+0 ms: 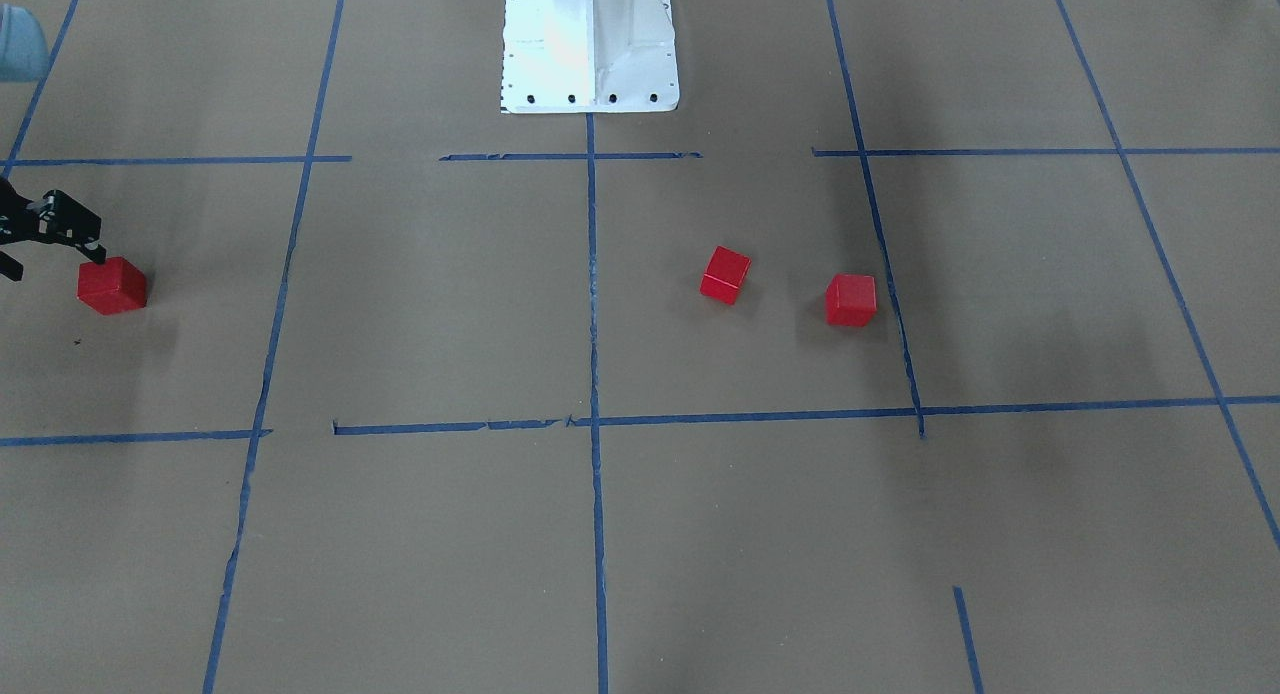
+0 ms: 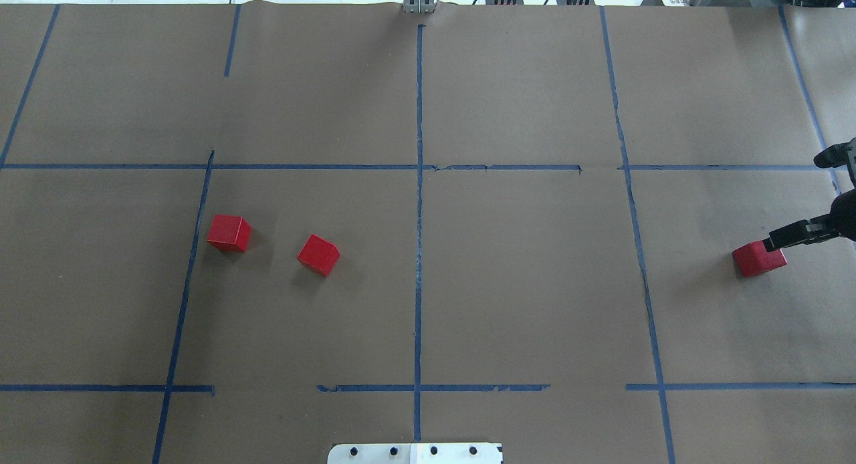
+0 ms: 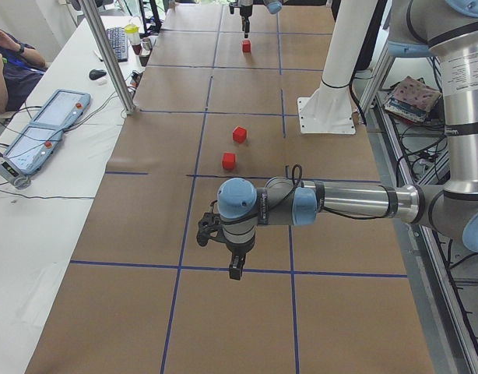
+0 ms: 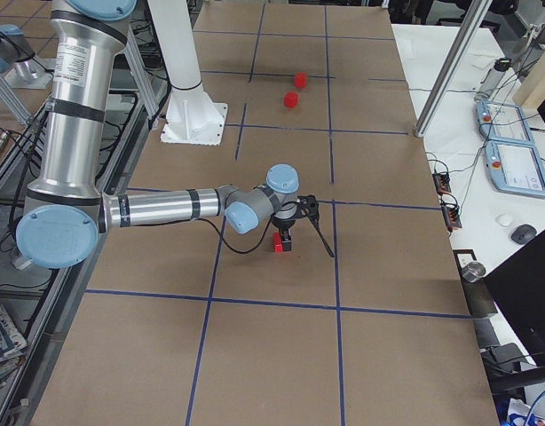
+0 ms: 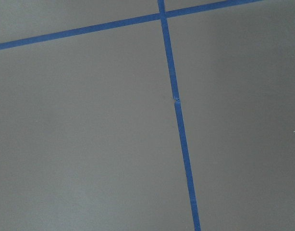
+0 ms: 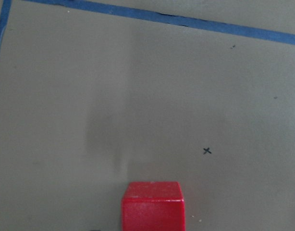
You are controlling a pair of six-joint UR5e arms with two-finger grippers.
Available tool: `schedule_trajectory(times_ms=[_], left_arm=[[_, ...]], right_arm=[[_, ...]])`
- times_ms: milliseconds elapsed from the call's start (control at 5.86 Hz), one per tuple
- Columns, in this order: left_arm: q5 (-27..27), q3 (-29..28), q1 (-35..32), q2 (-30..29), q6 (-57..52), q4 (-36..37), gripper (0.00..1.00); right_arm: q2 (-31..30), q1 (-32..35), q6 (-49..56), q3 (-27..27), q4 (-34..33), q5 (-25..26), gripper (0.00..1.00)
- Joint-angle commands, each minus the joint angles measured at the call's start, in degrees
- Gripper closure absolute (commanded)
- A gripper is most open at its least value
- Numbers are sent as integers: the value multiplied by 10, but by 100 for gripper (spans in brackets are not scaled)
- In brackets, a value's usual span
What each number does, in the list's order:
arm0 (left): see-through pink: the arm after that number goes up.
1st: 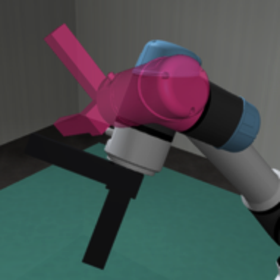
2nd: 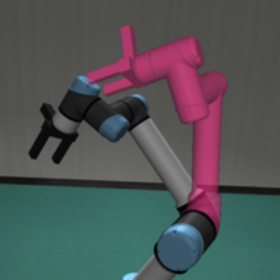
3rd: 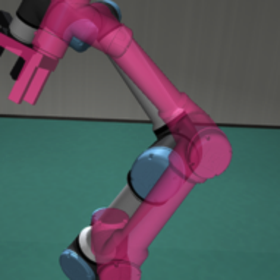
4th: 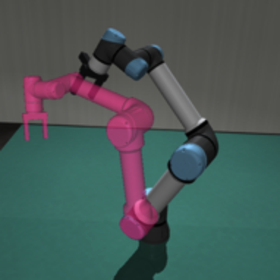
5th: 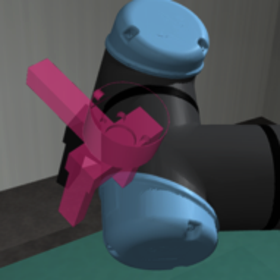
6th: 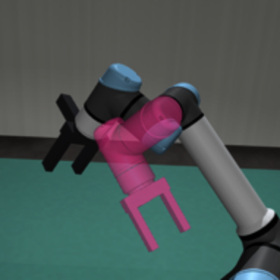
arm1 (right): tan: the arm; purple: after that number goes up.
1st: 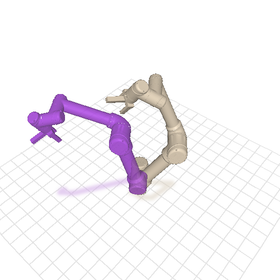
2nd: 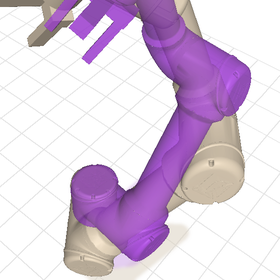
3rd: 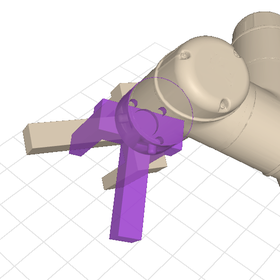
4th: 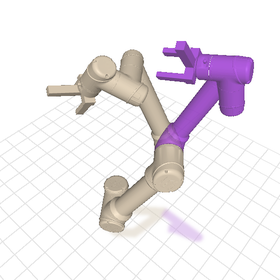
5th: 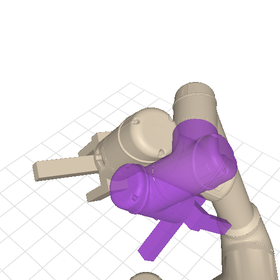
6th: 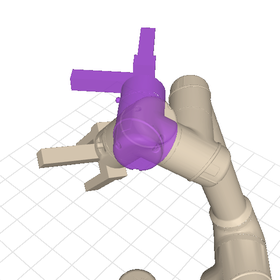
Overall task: Form red blocks into L shape at center
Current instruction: 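Reach the right gripper down and grasp the lone red cube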
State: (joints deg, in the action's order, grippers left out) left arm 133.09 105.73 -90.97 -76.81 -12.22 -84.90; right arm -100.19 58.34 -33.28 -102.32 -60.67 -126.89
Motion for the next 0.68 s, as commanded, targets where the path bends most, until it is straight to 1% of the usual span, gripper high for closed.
schedule_trajectory(times_ms=[0,512], left_arm=[[0,0,0,0,0,0,0],[0,0,0,0,0,0,0]], right_arm=[[17,-29,-13,15,1,16,1],[17,-48,-7,39,1,29,1]])
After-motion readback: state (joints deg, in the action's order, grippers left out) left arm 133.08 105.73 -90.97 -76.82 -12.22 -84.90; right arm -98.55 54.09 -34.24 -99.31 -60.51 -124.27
